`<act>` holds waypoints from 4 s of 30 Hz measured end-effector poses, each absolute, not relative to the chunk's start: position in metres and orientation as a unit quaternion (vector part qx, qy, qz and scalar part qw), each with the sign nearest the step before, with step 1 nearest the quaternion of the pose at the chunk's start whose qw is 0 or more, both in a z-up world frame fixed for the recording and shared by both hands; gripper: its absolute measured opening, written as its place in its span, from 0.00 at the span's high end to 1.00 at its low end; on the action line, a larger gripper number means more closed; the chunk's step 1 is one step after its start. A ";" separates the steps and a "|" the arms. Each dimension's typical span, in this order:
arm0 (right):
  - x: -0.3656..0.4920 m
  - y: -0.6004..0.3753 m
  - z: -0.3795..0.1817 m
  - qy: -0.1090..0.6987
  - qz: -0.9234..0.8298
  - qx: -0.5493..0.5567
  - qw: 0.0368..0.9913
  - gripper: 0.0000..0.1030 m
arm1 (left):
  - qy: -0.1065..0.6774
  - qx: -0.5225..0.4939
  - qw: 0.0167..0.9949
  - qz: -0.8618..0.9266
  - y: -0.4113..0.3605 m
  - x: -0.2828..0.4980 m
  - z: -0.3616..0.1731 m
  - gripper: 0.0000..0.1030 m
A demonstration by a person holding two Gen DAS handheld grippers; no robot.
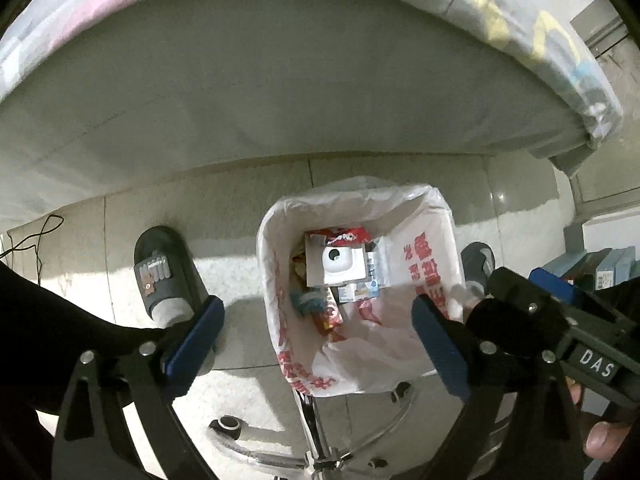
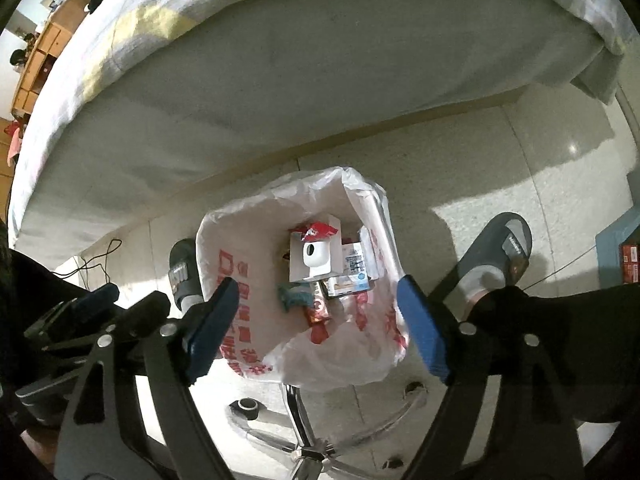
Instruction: Collect trash
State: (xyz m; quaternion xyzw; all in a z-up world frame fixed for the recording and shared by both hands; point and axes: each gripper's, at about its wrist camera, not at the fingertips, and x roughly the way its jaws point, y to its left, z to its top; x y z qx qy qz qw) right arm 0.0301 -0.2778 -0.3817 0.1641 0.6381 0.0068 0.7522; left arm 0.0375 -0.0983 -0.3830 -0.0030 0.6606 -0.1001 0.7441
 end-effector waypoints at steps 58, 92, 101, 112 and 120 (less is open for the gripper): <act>-0.064 -0.231 -0.017 0.274 0.066 0.039 0.959 0.06 | 0.285 -0.006 0.958 -0.015 -0.033 -0.030 -0.004 0.08; -0.071 -0.225 -0.012 0.266 0.070 0.032 0.961 0.06 | 0.259 -0.015 0.966 -0.012 -0.031 -0.045 0.024 0.08; -0.072 -0.228 -0.013 0.267 0.070 0.035 0.960 0.06 | 0.258 -0.015 0.966 -0.010 -0.033 -0.047 0.025 0.08; -0.076 -0.232 -0.011 0.265 0.066 0.037 0.961 0.06 | 0.240 -0.029 0.970 -0.017 -0.022 -0.054 0.035 0.08; -0.077 -0.234 -0.012 0.266 0.063 0.039 0.961 0.06 | 0.238 -0.044 0.970 -0.021 -0.016 -0.054 0.034 0.08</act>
